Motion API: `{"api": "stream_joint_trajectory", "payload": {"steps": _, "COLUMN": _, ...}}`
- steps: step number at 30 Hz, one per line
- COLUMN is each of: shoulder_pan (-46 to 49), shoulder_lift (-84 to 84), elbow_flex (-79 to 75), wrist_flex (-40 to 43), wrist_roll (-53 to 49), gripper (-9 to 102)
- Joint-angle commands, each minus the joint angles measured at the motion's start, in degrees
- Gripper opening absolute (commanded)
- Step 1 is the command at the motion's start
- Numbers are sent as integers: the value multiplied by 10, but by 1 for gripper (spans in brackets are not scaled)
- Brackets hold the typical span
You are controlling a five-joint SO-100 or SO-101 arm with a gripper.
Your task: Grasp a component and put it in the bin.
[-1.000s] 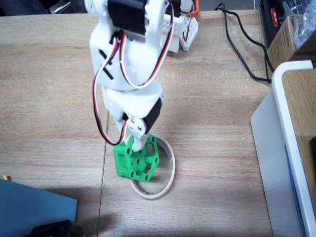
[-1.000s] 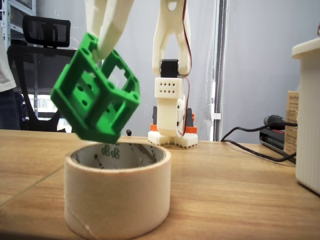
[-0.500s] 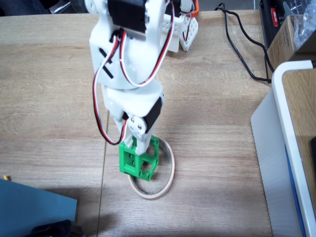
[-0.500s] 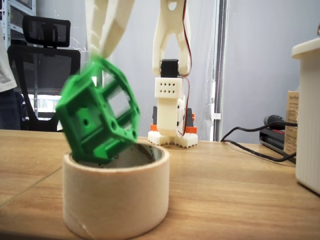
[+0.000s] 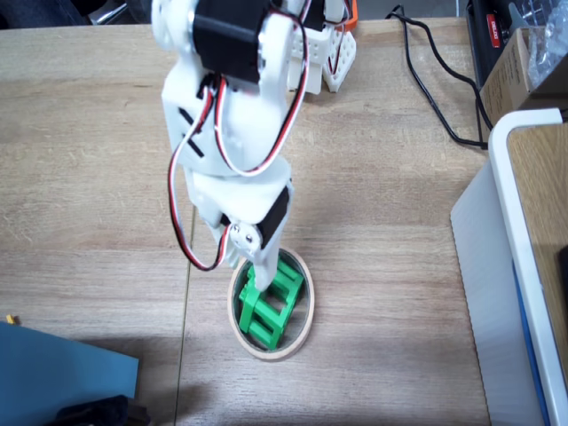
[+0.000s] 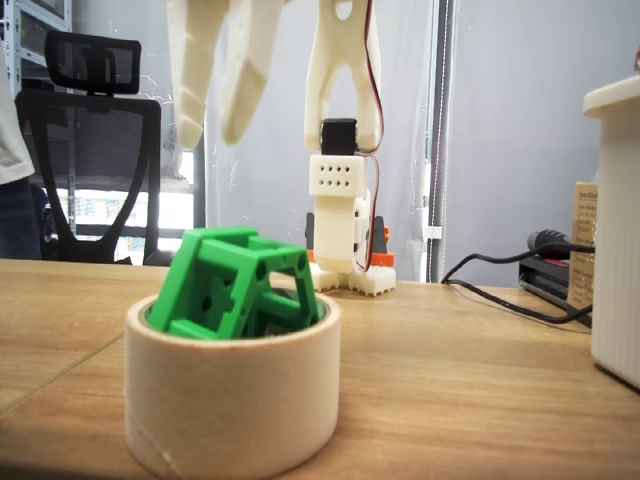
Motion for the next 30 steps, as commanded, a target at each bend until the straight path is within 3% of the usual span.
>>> {"api": "stream_joint_trajectory", "payload": {"steps": 1, "shoulder_pan": 4, "shoulder_lift": 12, "elbow_flex": -39, "wrist_flex": -4, "wrist_roll": 5, "gripper": 14}}
{"api": "stream_joint_trajectory", "payload": {"steps": 14, "shoulder_pan": -4, "shoulder_lift": 164, "elbow_flex": 9, "wrist_flex": 4, "wrist_roll": 5, "gripper": 5}}
{"api": "stream_joint_trajectory", "payload": {"steps": 30, "shoulder_pan": 4, "shoulder_lift": 387, "elbow_flex": 328, "wrist_flex": -6, "wrist_roll": 4, "gripper": 2}}
